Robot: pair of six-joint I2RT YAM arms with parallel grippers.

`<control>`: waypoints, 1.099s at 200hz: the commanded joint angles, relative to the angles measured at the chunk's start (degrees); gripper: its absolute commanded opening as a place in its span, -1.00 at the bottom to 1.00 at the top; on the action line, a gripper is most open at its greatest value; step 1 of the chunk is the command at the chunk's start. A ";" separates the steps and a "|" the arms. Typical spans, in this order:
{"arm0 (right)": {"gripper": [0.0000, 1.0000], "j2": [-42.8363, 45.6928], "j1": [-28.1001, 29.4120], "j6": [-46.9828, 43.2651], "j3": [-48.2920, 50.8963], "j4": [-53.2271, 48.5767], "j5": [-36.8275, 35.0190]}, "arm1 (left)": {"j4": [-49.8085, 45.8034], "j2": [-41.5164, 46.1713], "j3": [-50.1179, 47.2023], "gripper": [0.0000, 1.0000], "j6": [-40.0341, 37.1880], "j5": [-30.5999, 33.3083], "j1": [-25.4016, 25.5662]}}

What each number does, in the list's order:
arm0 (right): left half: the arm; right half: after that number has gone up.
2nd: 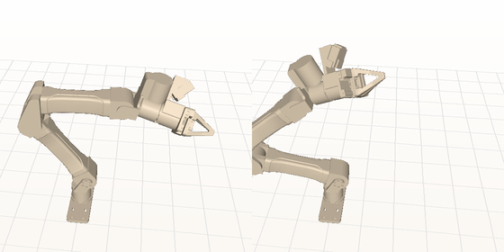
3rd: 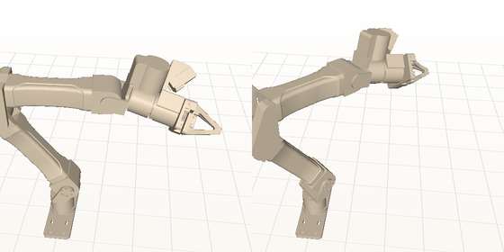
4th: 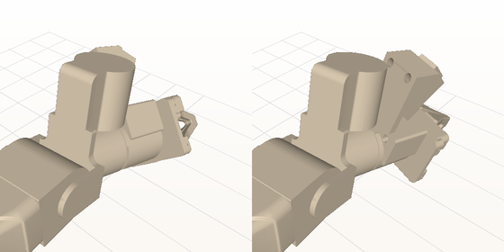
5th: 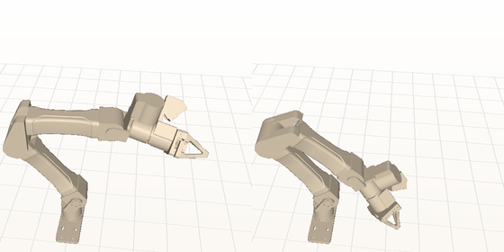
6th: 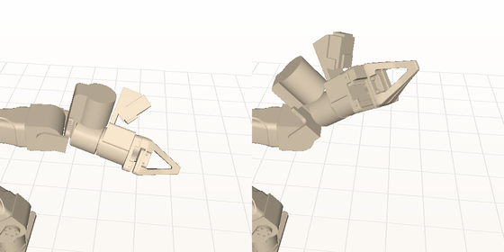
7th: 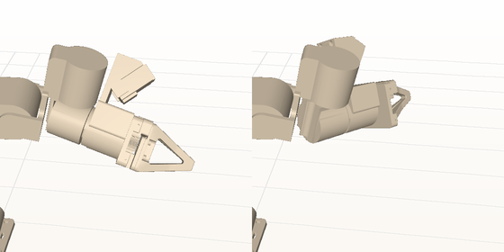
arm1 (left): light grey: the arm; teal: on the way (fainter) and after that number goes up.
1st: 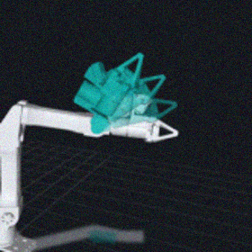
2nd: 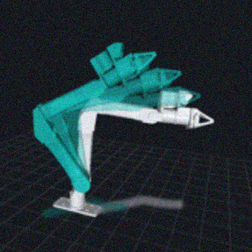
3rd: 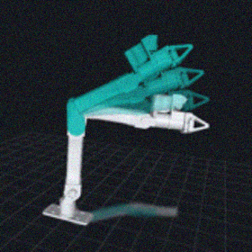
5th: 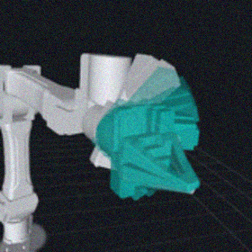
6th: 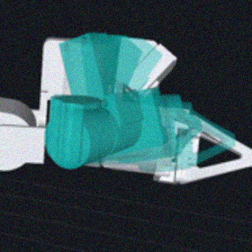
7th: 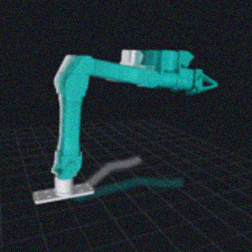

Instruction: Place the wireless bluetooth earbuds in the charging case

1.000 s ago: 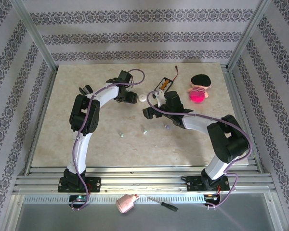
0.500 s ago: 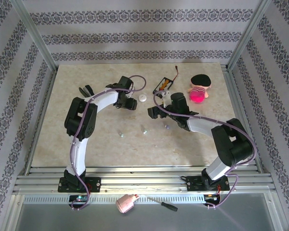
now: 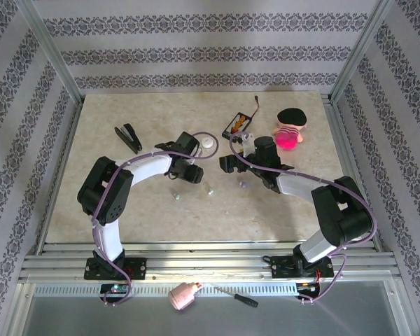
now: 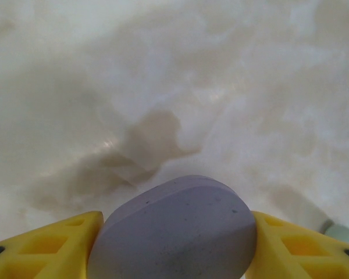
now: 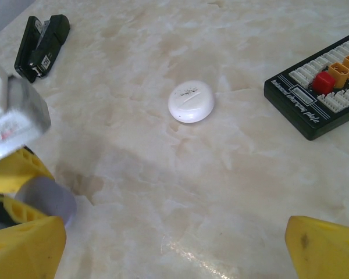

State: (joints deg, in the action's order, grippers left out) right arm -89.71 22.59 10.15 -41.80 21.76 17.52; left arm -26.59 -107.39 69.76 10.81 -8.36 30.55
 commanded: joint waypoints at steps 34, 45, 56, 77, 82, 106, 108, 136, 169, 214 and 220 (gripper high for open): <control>0.91 1.11 -0.53 -1.85 -0.17 0.46 3.84 | -0.36 0.53 -1.76 0.22 -0.94 -0.71 1.72; 0.91 0.99 -0.44 -3.23 -0.47 0.28 4.58 | 0.07 0.71 -1.79 0.34 -1.11 -1.02 1.70; 0.91 1.03 -0.22 -5.22 -0.73 -0.12 5.09 | 0.19 0.87 -1.57 0.44 -1.23 -1.58 1.63; 0.91 1.23 0.46 -9.65 -2.12 -3.02 5.67 | -1.00 2.13 -1.02 0.61 -1.70 -1.89 1.62; 0.91 1.31 0.75 -10.94 -2.49 -3.81 6.04 | -1.38 2.67 -1.02 0.65 -1.83 -1.72 1.56; 0.92 0.83 2.73 -16.12 -4.70 -7.89 6.48 | -0.60 7.14 -3.32 0.74 -1.50 -1.44 -0.29; 0.92 0.78 2.84 -16.30 -4.80 -8.01 6.43 | -0.18 7.67 -3.84 0.75 -1.38 -1.52 -0.59; 0.92 -2.26 4.91 -19.01 -7.36 -8.56 7.12 | 7.95 14.37 -11.96 0.87 2.50 -2.14 -5.18; 0.93 -7.50 9.25 -22.46 -12.53 -12.14 6.04 | 15.10 21.44 -20.42 0.95 8.75 -3.36 -10.93; 0.94 -15.87 15.30 -28.21 -21.08 -21.20 1.96 | 17.14 28.36 -26.74 0.99 11.80 0.22 -15.75; 0.94 -16.90 15.94 -28.99 -22.06 -22.49 1.94 | 16.92 28.79 -26.95 0.99 11.70 0.40 -16.00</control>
State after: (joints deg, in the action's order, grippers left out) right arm -103.33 36.10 -13.43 -59.96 6.13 21.17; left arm -13.04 -81.56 43.99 20.01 -9.76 15.94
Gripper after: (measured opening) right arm 0.967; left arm 0.993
